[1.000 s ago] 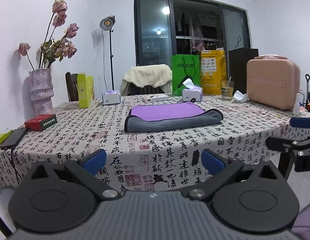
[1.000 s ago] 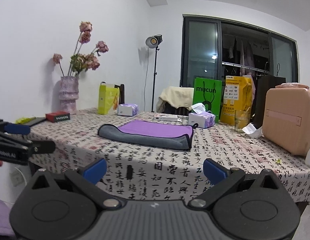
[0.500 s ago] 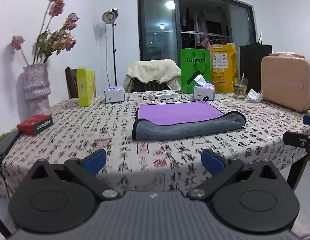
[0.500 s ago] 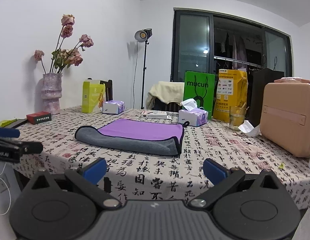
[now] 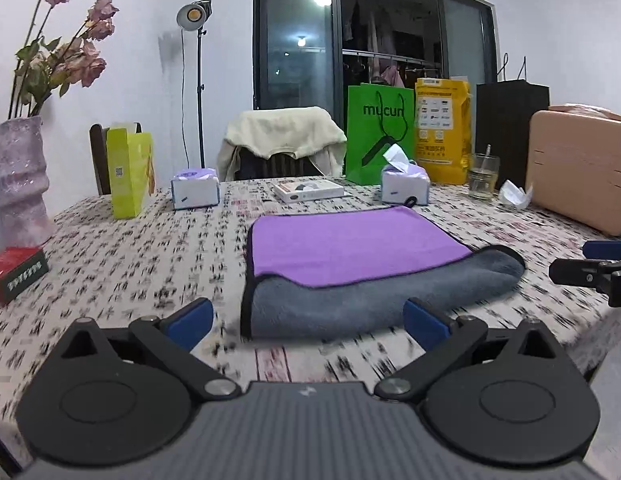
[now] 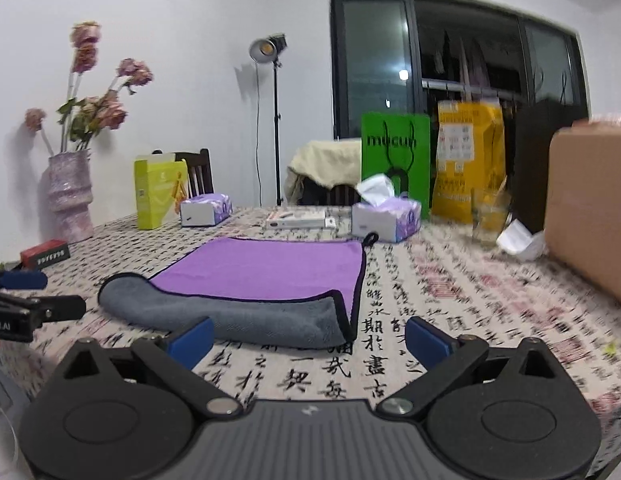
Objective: Fold towel
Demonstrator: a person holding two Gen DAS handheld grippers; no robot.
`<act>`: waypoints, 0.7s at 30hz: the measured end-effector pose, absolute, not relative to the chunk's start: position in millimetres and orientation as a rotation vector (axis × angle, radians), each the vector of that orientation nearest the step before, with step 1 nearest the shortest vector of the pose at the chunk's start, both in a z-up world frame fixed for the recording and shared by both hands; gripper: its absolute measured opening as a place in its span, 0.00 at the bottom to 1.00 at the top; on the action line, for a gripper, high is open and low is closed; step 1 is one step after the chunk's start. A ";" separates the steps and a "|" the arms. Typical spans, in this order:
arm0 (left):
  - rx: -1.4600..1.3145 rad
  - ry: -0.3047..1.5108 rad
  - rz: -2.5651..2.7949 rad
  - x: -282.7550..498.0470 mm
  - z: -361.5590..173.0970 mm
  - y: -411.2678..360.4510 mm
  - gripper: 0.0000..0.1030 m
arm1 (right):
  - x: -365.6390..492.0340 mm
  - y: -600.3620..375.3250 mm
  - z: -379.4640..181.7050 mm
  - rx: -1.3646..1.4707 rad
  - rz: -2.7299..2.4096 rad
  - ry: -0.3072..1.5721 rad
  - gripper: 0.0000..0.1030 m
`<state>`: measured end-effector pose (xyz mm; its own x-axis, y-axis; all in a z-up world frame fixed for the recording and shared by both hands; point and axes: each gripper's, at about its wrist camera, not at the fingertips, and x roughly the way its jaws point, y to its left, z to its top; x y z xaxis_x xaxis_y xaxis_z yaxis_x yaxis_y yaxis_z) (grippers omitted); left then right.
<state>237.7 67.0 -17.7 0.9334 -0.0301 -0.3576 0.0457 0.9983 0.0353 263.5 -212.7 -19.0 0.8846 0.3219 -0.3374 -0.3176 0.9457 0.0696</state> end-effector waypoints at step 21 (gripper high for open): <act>-0.047 0.549 -0.007 323.6 -38.9 101.9 0.15 | 377.9 -197.7 -51.1 0.033 0.461 0.528 0.08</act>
